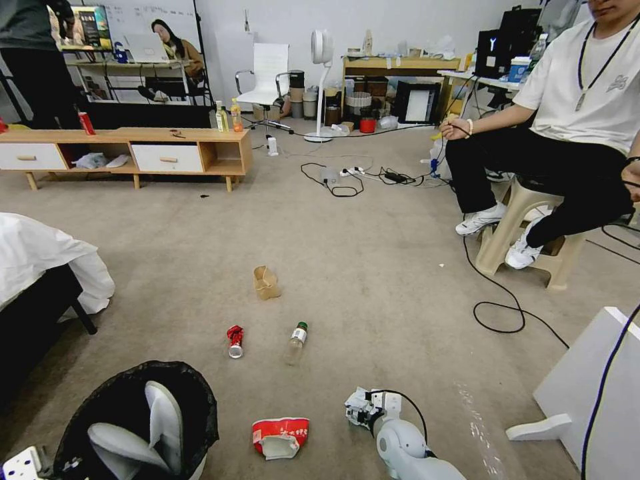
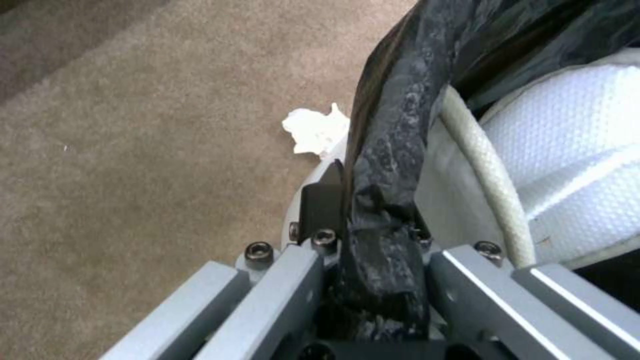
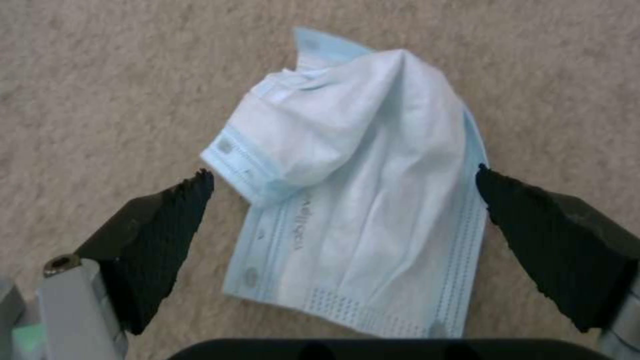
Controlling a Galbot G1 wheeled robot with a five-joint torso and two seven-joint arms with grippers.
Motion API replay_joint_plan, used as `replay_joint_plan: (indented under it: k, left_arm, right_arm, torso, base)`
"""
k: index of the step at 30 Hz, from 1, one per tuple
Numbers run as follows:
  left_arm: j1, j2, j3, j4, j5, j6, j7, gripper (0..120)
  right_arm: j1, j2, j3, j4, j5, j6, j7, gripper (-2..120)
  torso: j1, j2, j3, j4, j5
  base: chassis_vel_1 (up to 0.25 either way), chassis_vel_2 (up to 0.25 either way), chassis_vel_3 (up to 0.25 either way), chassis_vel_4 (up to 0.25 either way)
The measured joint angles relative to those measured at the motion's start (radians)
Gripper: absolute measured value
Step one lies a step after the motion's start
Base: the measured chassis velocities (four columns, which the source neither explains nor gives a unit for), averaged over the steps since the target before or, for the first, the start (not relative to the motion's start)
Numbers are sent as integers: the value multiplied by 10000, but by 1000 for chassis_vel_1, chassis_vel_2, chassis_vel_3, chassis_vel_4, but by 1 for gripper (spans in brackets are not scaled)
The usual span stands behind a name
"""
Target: Pick up the trash bin and place the garbage on the floor into it.
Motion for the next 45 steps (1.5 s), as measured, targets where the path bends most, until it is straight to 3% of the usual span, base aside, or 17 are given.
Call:
replay_joint_plan:
  k: [9,11,18,19,22,25,32,33,35,42,45]
  left_arm:
    - [10,-31,32,46,93,0,64,2]
    - [34,-40,34,33,104,0,68,2]
    - [101,-81,27,-12,152,0,87,2]
    - [98,-93,30,-14,186,0,92,2]
    - [87,-101,45,-11,216,0,93,2]
    - [49,-124,127,8,263,0,97,2]
    - [31,-131,198,33,306,0,97,2]
    - [23,-131,219,42,316,0,98,2]
    - [17,-130,231,42,323,0,98,2]
    - [18,-128,341,47,371,0,98,2]
    - [-65,-131,525,45,390,0,94,2]
  right_arm:
    - [90,33,34,-233,-218,179,-97,97]
    - [114,88,-17,-314,-325,277,-150,85]
    - [155,125,-86,-465,-436,384,-217,65]
    - [145,125,-91,-465,-454,410,-227,56]
    - [116,121,-90,-448,-469,425,-231,50]
    - [59,110,-107,-418,-514,437,-268,34]
    - [64,108,-108,-588,-634,517,-330,17]
    - [82,110,-107,-664,-668,551,-370,7]
    - [56,93,-106,-631,-674,556,-377,0]
    - [-297,-188,-163,144,-493,445,-331,0]
    - [-576,-530,-177,1180,-216,332,-198,0]
  torso:
    - [0,0,0,0,0]
    - [0,0,0,0,1]
    - [0,2,0,0,-1]
    - [0,2,0,-1,-2]
    - [0,2,0,-2,-2]
    - [0,2,-1,0,-1]
    - [0,2,-1,-2,-2]
    - [0,2,-2,-1,-3]
    - [0,2,-1,3,1]
    - [0,0,1,3,5]
    - [0,-1,1,1,4]
  base:
    - [0,0,0,0]
    - [0,0,0,0]
    - [0,0,0,0]
    - [0,0,0,0]
    - [0,0,0,0]
    - [0,0,0,0]
    - [0,0,0,0]
    - [0,0,0,0]
    - [0,0,0,0]
    - [0,0,0,0]
    - [0,0,0,0]
